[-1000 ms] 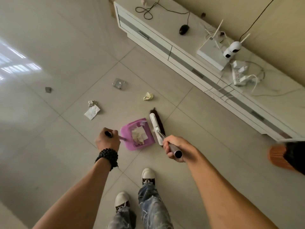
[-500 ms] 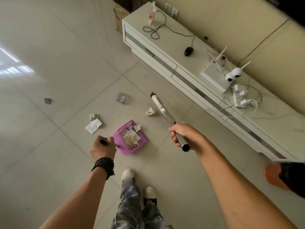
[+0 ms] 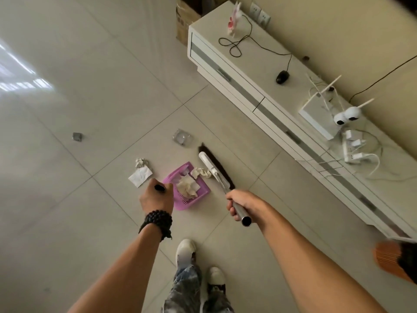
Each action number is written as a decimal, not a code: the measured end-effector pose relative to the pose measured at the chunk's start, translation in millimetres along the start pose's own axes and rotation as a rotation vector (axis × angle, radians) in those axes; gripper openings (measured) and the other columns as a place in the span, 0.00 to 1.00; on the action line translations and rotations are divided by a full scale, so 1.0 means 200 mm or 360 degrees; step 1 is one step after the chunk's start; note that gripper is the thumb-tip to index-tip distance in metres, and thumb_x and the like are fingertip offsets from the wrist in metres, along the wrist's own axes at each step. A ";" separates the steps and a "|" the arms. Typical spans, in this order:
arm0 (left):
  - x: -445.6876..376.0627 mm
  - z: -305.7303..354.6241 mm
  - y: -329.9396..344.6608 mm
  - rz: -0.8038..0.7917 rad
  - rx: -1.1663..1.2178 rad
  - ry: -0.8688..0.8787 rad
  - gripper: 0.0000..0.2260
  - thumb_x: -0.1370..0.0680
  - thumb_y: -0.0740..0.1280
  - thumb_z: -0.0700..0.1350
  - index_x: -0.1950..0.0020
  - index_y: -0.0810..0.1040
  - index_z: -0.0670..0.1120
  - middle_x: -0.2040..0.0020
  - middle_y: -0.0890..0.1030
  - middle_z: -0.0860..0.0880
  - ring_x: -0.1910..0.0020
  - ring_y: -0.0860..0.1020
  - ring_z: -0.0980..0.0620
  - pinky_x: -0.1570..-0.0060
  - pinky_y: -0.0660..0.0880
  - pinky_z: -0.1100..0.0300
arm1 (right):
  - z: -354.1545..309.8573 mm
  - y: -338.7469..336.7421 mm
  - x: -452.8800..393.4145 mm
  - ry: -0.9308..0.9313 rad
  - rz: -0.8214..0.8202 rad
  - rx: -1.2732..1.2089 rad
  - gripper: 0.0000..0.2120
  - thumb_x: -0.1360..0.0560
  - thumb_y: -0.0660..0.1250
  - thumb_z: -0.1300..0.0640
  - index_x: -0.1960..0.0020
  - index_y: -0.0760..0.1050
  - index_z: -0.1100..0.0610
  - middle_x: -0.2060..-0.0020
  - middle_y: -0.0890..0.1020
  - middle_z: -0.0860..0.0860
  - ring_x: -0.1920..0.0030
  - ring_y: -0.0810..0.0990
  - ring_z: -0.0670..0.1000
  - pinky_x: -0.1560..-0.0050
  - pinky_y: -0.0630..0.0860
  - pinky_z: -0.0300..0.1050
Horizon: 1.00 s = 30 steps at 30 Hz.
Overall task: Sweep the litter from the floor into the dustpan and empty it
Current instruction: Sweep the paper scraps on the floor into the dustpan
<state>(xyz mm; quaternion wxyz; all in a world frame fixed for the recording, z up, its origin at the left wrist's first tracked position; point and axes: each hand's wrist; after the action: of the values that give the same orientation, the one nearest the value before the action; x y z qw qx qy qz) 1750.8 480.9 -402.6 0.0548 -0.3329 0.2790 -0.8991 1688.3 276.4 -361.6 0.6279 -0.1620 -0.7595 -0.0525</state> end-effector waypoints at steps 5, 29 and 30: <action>-0.03 0.02 -0.05 -0.0034 0.0003 -0.0065 0.06 0.24 0.65 0.47 0.59 0.74 0.47 0.58 0.84 0.41 0.58 0.85 0.40 0.52 0.83 0.44 | 0.04 0.08 0.18 0.0127 -0.0190 -0.0077 0.12 0.21 0.56 0.59 0.63 0.65 0.55 0.81 0.70 0.47 0.86 0.66 0.43 0.85 0.59 0.29; -0.27 0.18 -0.73 0.0611 0.0517 -0.0215 0.04 0.22 0.65 0.44 0.55 0.79 0.47 0.59 0.87 0.41 0.71 0.86 0.53 0.75 0.75 0.69 | -0.84 0.19 0.25 -0.0403 -0.0130 0.0231 0.10 0.23 0.59 0.65 0.63 0.68 0.57 0.72 0.69 0.50 0.87 0.67 0.43 0.84 0.63 0.29; -0.29 0.19 -0.74 0.0636 0.0522 -0.0224 0.04 0.22 0.65 0.44 0.56 0.78 0.47 0.58 0.87 0.41 0.70 0.86 0.52 0.74 0.76 0.68 | -0.89 0.20 0.21 -0.0404 -0.0124 0.0255 0.11 0.24 0.58 0.66 0.63 0.68 0.57 0.72 0.69 0.51 0.87 0.67 0.43 0.84 0.63 0.29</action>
<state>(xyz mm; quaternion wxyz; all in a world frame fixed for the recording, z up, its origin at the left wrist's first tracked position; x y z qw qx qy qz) 1833.6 604.0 -332.3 0.3036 -0.3195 0.1853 -0.8783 1860.4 271.2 -289.8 0.5352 -0.0870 -0.8402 0.0048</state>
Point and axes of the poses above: each hand's wrist, its own x-axis away from the middle knuckle, its own y-axis out of the palm, z = x × y
